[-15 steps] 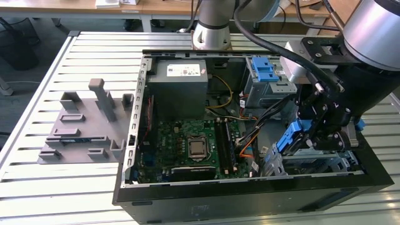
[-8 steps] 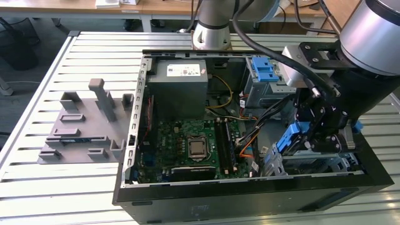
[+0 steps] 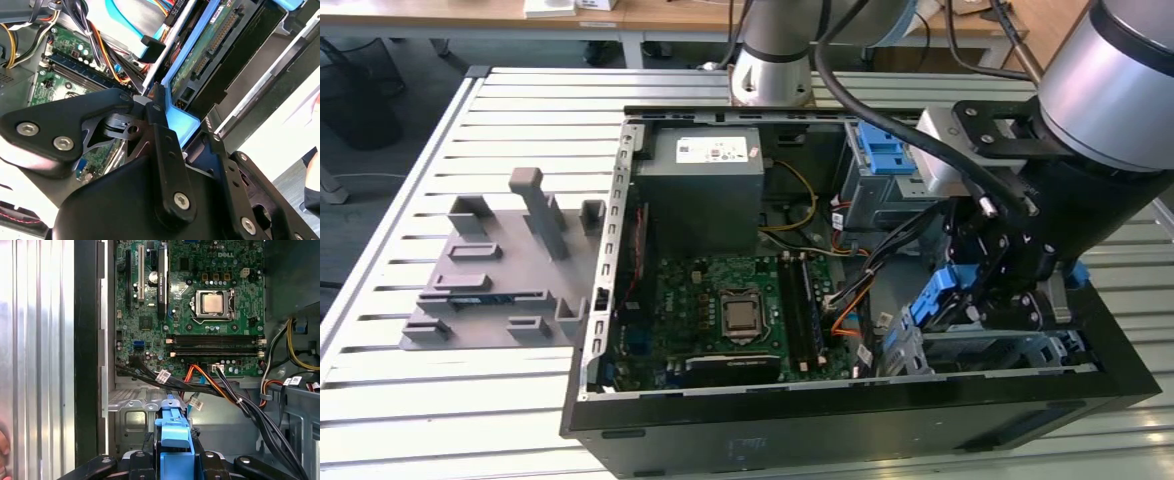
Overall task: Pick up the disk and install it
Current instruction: 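Insert the disk into the insertion slot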
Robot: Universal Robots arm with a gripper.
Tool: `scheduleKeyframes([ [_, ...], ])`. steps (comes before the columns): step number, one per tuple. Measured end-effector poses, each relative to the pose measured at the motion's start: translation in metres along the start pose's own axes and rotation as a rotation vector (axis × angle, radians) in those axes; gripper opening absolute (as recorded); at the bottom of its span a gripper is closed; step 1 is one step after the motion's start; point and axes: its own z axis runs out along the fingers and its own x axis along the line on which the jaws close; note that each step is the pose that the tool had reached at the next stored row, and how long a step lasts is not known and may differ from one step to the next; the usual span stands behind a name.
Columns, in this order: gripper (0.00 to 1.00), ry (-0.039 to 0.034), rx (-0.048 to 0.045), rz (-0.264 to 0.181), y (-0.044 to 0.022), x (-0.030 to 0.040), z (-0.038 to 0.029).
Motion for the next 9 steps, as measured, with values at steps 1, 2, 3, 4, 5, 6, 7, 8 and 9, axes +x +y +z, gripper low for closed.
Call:
scheduleKeyframes([
  [1,0.36,0.0,0.0,0.0,0.0,0.0,0.0008],
  [2,0.36,0.0,0.0,0.0,0.0,0.0001,0.0016],
  [3,0.36,0.0,0.0,0.0,0.0,0.0001,0.0024],
  [4,0.36,0.0,0.0,0.0,0.0,0.0001,0.0033],
  [5,0.36,0.0,0.0,0.0,0.0,0.0001,0.0041],
  [6,0.36,0.0001,0.0,0.0,0.0,0.0002,0.0047],
  [7,0.36,0.0002,0.0,0.0,-0.0001,0.0002,0.0054],
  [8,0.36,0.0001,0.0,0.0,-0.0001,0.0002,0.0059],
  [9,0.36,0.0001,0.0,0.0,-0.0001,0.0002,0.0061],
])
